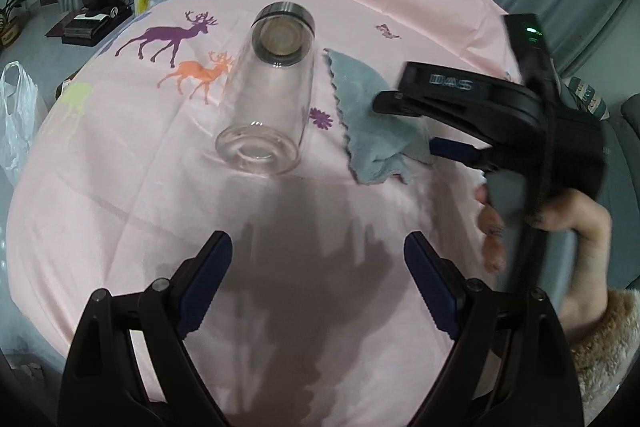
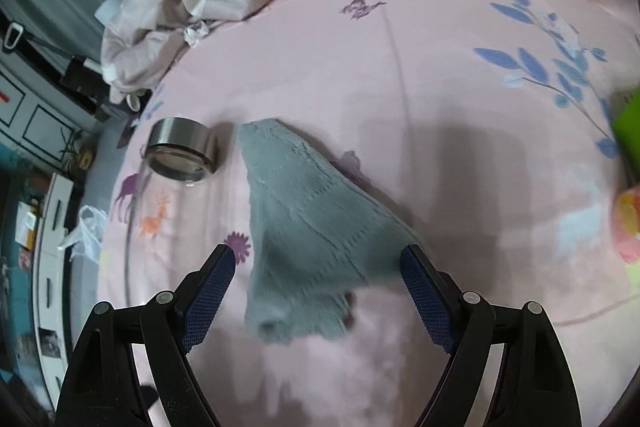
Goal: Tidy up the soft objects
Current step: 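Move the right tool back toward the grey-green towel, then grasp the grey-green towel with the right tool and lift it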
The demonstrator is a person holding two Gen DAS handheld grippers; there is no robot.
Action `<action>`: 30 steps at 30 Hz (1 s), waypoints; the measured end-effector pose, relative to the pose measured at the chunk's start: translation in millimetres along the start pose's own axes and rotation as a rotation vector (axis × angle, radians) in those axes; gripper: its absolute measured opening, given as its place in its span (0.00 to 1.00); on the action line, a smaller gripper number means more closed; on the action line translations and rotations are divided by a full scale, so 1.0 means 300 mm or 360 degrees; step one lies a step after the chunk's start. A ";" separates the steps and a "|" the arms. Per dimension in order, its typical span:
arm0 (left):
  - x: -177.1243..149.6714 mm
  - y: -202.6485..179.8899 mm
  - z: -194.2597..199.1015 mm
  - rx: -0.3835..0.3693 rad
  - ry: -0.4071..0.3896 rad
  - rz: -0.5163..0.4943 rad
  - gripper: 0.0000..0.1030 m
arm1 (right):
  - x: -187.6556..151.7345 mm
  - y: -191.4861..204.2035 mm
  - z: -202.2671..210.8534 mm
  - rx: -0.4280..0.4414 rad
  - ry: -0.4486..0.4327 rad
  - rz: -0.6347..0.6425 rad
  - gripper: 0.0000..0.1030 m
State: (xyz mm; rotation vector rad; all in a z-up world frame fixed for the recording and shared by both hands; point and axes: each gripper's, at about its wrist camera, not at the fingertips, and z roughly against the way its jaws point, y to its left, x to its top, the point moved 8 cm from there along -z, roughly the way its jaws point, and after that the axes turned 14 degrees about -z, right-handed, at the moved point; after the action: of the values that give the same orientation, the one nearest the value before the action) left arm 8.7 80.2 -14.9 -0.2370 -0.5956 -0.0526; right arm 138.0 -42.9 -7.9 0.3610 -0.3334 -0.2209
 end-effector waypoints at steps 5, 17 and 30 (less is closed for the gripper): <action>-0.010 0.000 0.003 -0.0010 0.0006 -0.0006 0.85 | -0.008 -0.013 -0.038 -0.0143 -0.0104 0.0123 0.42; 0.006 -0.055 0.029 -0.0092 -0.0035 -0.0034 0.85 | -0.133 -0.124 0.294 -0.0148 -0.0083 0.0314 0.18; 0.009 -0.159 -0.010 -0.0146 0.0020 -0.0194 0.84 | -0.285 -0.246 0.219 -0.0267 0.0272 0.0496 0.34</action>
State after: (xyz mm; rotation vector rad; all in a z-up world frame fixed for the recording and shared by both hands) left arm 7.0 33.1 -5.9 -0.2886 -0.5954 -0.1994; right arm 24.6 -107.4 -1.8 0.1571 -0.1971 0.0872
